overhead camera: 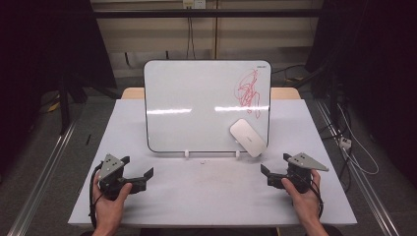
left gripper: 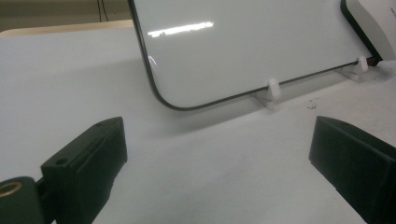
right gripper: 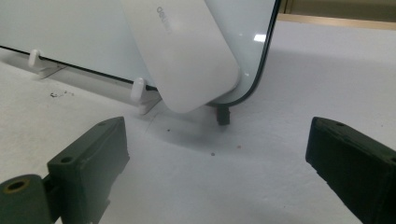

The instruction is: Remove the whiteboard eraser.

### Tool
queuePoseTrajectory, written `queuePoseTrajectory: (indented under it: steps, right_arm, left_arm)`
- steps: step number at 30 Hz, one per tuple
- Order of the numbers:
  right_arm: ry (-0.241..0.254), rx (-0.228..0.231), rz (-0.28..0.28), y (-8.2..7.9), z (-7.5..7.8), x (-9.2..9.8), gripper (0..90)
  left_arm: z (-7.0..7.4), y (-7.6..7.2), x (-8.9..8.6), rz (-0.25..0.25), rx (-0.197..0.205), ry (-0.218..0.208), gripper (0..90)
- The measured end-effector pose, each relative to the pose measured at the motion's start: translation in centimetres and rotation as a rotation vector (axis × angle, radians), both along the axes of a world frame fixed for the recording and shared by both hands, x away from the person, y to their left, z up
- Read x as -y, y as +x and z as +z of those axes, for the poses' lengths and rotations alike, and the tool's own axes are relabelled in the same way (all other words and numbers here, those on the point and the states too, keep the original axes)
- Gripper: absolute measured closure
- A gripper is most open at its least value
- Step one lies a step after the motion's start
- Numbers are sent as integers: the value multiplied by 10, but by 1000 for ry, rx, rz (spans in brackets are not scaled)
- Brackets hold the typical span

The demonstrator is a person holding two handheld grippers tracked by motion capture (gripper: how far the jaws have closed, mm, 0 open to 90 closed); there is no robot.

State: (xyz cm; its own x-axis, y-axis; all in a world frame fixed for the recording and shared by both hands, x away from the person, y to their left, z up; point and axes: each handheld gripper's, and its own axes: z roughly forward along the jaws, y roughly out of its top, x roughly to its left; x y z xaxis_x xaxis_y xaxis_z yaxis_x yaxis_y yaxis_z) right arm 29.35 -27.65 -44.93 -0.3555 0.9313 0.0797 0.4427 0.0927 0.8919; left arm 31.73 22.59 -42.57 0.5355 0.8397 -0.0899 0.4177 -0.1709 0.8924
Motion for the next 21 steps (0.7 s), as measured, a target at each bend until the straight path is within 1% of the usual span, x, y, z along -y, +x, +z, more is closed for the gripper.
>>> queuePoseTrajectory:
  steps: [3, 7, 9, 10, 14, 15, 16, 17, 19, 21]
  right_arm:
    - [3, 4, 4, 0, 0, 0, 55]
    - [-4, 6, 16, 0, 0, 0, 53]
    - [-1, 1, 17, 1, -1, 0, 52]
    - [2, 0, 17, 1, -1, 0, 52]
    - [5, 0, 9, 3, 0, -1, 77]
    - [4, -5, 11, 3, 0, -1, 72]
    - [-13, -1, 13, 5, 1, -2, 77]
    - [-18, 3, 10, 6, 2, -3, 86]
    - [-11, 13, 7, 6, 4, -6, 88]
    - [-20, 35, 19, 7, 6, -8, 87]
  left_arm:
    - [0, 0, 1, -3, -8, -5, 45]
    - [0, 0, 1, -1, -10, -1, 46]
    - [0, 0, 1, -1, -12, -3, 46]
    - [0, 0, 1, -4, -10, 6, 46]
    - [-2, 0, 0, 3, -23, 5, 46]
    - [-2, 0, 0, 2, -22, 6, 46]
    - [-2, -1, -1, 3, -23, 8, 46]
    - [-2, -1, -1, 4, -27, 8, 46]
    - [-2, -2, -2, 5, -27, 7, 46]
    - [-1, -3, -2, 8, -23, 1, 47]
